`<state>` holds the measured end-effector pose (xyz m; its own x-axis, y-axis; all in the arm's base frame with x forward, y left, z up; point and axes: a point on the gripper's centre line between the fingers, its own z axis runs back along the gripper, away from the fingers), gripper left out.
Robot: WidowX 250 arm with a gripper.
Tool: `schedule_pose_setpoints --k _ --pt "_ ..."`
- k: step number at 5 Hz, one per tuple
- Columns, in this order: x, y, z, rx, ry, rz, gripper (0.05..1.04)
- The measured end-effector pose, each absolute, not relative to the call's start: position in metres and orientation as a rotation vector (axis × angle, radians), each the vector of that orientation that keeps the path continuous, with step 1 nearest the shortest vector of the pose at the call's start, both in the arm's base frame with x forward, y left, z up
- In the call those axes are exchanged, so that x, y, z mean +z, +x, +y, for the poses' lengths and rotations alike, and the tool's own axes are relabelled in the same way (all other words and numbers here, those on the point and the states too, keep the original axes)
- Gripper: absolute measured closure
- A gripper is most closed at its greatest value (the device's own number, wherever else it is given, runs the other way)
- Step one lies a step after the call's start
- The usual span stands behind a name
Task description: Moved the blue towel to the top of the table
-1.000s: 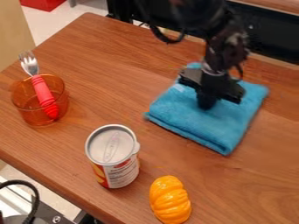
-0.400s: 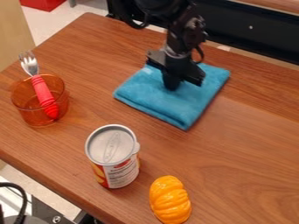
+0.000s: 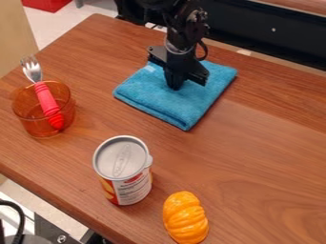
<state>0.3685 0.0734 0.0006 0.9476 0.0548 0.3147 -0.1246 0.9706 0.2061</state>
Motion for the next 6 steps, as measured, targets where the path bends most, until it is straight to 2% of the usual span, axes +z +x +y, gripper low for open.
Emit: schedule_pose_setpoints --k 2,3,4,6 --pt "0.003 0.364 0.078 0.091 0.214 -0.31 1.019" --pt "0.006 0.366 0.076 0.122 0.187 -0.32 0.893" --pt "0.025 0.362 0.075 0.159 0.152 -0.316 0.679" --pt "0.071 0.368 0.071 0.215 0.115 -0.331 0.14"
